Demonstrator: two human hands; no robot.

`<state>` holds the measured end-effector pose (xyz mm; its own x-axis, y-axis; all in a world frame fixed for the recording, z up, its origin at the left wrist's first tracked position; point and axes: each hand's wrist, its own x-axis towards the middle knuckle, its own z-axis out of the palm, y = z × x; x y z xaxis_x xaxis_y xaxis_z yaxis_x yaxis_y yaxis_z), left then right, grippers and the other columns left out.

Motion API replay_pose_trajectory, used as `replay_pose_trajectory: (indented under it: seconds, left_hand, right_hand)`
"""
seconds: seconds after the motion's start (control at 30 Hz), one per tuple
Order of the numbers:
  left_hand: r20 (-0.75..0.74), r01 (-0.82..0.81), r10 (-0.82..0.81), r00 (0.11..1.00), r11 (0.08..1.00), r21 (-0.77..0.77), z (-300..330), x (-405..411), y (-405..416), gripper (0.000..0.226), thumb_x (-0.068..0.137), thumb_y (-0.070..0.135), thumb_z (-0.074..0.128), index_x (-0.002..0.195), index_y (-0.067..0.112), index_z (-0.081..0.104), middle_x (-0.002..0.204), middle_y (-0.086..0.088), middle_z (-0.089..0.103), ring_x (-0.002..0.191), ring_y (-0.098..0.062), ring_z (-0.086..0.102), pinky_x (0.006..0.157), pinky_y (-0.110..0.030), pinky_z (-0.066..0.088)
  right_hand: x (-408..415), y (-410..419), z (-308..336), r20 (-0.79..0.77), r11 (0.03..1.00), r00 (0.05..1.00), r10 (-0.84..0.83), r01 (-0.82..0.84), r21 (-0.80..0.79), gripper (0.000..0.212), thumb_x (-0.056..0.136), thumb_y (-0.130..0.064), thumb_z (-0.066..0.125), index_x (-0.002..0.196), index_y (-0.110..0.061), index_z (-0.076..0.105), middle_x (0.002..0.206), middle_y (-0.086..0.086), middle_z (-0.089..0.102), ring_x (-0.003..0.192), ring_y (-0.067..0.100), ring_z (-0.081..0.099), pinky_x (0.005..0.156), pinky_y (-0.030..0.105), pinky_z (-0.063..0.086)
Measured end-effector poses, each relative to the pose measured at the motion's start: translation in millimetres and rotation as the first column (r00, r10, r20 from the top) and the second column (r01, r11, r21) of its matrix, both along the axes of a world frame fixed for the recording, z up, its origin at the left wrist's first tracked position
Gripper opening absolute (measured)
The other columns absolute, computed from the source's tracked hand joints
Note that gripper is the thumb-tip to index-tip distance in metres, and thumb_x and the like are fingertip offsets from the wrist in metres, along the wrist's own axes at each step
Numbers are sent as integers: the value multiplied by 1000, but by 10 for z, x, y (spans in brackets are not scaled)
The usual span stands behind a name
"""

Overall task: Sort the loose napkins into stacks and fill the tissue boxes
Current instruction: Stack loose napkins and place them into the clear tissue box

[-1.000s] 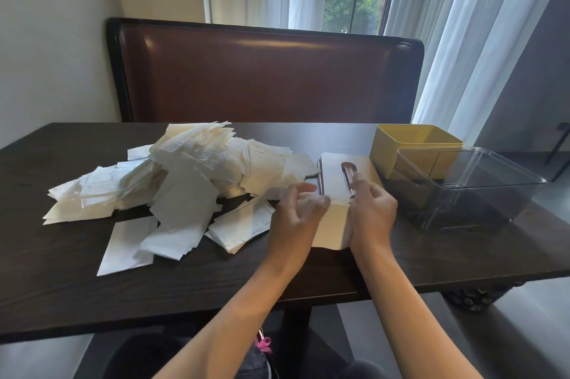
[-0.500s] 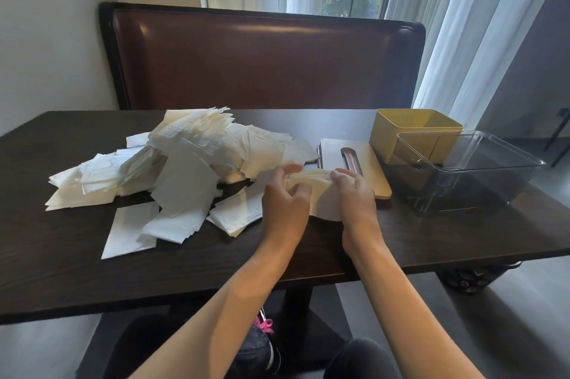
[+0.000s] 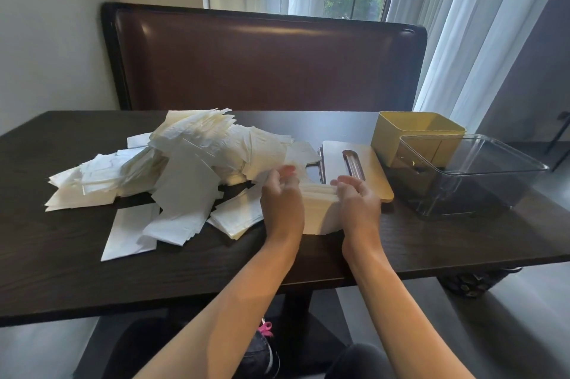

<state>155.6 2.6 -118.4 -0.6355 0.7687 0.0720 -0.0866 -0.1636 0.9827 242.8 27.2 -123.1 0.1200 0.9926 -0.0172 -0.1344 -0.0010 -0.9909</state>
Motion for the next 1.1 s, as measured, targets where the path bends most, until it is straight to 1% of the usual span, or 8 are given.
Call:
replay_pose_trajectory:
  seconds: [0.2, 0.3, 0.43, 0.6, 0.77, 0.87, 0.97, 1.1]
  left_hand:
    - [-54, 21, -23, 998, 999, -29, 10, 30, 13, 23, 99, 12, 49, 115, 18, 64, 115, 1, 66, 112, -13, 59, 95, -25, 44]
    - [-71, -2, -2, 997, 999, -46, -13, 0, 33, 22, 100, 9, 45, 109, 17, 64, 101, 1, 69, 103, -14, 63, 91, -27, 47]
    - [-120, -10, 3, 993, 998, -61, -2, 9, 61, 23, 100, 11, 46, 98, 13, 68, 79, 3, 64, 76, -11, 59, 70, -25, 43]
    - [-127, -38, 34, 991, 999, -30, 12, 52, 70, 29, 102, 16, 44, 83, 17, 66, 68, 4, 55, 66, -12, 53, 64, -28, 40]
    - [-35, -174, 174, 984, 985, -2, 111, -61, 128, 30, 102, 20, 43, 81, 22, 64, 79, -1, 60, 77, -18, 58, 67, -32, 45]
    - [-23, -201, 201, 979, 980, 6, 150, -159, 161, 32, 103, 23, 42, 80, 23, 65, 81, 1, 61, 83, -18, 60, 77, -36, 49]
    - [-53, -94, 94, 994, 996, 6, 165, -176, 114, 33, 105, 29, 43, 80, 21, 64, 79, 2, 60, 80, -16, 59, 74, -32, 44]
    - [-203, 273, -276, 940, 961, -43, 140, -217, -19, 30, 88, 49, 54, 94, 24, 69, 90, 5, 67, 86, -11, 64, 74, -25, 50]
  right_hand:
    - [-4, 6, 26, 34, 999, 999, 5, -6, 32, 24, 99, -22, 52, 119, -20, 65, 113, -5, 66, 102, 2, 54, 75, 19, 40]
    - [0, 27, 7, 79, 999, 997, -24, 21, 41, 18, 99, -26, 50, 98, -25, 68, 105, -4, 70, 102, 8, 57, 77, 24, 41]
    - [-50, 3, 31, 179, 993, 981, -75, 57, 103, 36, 101, -31, 47, 78, -15, 70, 80, -5, 68, 82, 7, 57, 71, 27, 40]
    - [-97, -35, 71, 170, 988, 978, -117, 96, 123, 51, 103, -36, 41, 64, -10, 62, 68, -1, 59, 74, 17, 57, 69, 33, 40]
    - [19, -158, 69, 166, 951, 969, 182, -216, 222, 35, 90, -51, 46, 91, -23, 68, 81, -17, 67, 78, 2, 63, 72, 26, 48]
    - [141, -152, 38, 286, 861, 897, 338, -417, 291, 14, 92, -29, 67, 105, -30, 62, 90, -16, 67, 82, -4, 63, 72, 18, 52]
    - [227, -76, 19, 377, 826, 867, 326, -455, 331, 30, 88, -14, 71, 109, -32, 60, 100, -8, 64, 88, 1, 63, 72, 22, 55]
    - [327, 47, 12, 345, 881, 914, 213, -333, 337, 34, 84, -13, 76, 115, -21, 63, 102, -4, 65, 91, 5, 64, 72, 18, 54]
